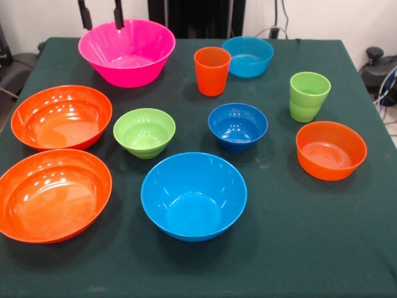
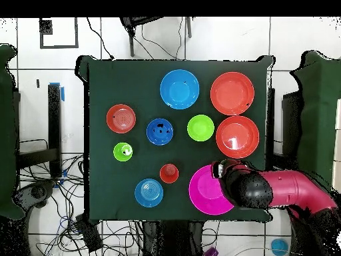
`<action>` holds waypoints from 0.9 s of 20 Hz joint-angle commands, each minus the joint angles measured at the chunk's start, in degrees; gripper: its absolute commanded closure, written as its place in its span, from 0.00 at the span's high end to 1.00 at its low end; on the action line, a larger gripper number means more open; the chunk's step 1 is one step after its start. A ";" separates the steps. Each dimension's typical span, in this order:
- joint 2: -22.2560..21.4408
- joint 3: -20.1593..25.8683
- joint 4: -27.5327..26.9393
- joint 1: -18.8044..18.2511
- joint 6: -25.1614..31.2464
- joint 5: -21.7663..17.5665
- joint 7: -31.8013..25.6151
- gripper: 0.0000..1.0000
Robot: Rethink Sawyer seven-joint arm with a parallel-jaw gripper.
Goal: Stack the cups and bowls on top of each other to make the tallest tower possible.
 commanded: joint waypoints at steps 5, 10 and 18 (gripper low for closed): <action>6.92 1.86 -0.75 2.01 1.84 -6.83 -10.90 1.00; 10.67 0.47 -2.42 2.93 -0.41 -10.11 -9.28 1.00; 15.43 -0.51 -4.14 4.29 -2.85 -14.56 -6.43 1.00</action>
